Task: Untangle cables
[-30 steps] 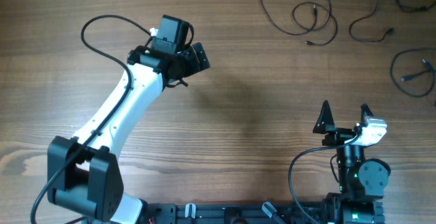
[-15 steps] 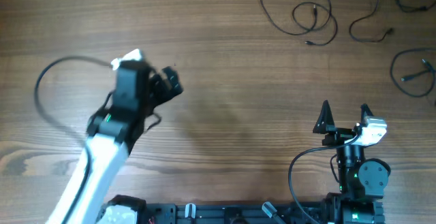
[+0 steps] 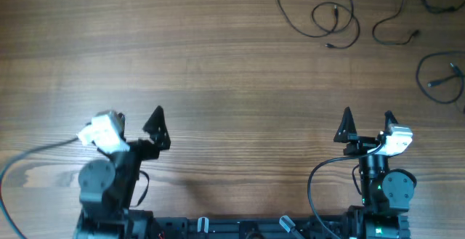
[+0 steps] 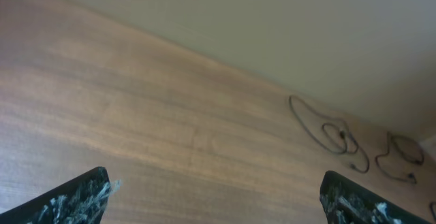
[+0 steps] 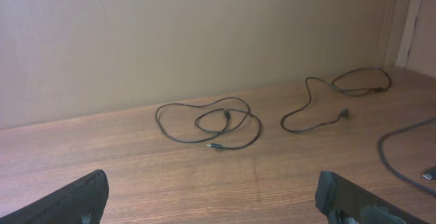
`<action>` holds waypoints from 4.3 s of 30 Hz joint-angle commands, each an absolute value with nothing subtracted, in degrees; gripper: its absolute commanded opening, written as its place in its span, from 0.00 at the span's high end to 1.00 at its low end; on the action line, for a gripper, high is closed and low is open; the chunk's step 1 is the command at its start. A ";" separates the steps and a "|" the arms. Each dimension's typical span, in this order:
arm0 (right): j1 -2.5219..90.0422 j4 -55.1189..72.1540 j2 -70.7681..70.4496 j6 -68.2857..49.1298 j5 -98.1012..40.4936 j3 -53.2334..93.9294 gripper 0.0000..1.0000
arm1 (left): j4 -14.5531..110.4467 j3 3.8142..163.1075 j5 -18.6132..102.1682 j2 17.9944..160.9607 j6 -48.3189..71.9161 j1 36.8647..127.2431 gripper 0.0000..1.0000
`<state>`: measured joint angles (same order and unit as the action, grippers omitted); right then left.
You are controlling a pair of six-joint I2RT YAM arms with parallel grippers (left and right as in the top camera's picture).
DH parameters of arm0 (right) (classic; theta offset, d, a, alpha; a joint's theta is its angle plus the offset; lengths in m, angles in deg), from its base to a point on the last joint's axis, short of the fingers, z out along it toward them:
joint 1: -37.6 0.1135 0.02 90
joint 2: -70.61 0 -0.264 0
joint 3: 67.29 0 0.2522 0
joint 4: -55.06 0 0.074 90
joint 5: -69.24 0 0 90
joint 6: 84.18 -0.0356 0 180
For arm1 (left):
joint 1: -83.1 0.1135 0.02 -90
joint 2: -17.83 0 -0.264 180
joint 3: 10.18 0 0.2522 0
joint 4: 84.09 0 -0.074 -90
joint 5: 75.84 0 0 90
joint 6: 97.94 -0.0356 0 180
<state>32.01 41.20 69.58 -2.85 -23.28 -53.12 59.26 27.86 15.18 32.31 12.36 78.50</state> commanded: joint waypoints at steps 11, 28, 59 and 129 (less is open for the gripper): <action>31.62 41.45 70.19 -1.82 -23.72 -53.23 0.00 | 72.61 13.26 25.28 17.99 1.21 83.05 0.00; 31.62 41.45 70.19 -1.80 -23.72 -53.23 0.00 | 78.43 3.90 25.12 17.99 -6.46 83.22 0.00; 31.62 41.45 70.19 -1.80 -23.72 -53.23 0.00 | 78.69 3.90 25.04 18.10 -9.00 83.38 0.00; 34.26 41.75 70.19 14.84 -28.09 -53.23 0.00 | 78.69 3.90 25.04 18.17 -9.00 83.38 0.00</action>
<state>33.98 41.38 69.58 14.09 -27.18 -53.12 78.71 4.30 24.55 18.61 -7.91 82.87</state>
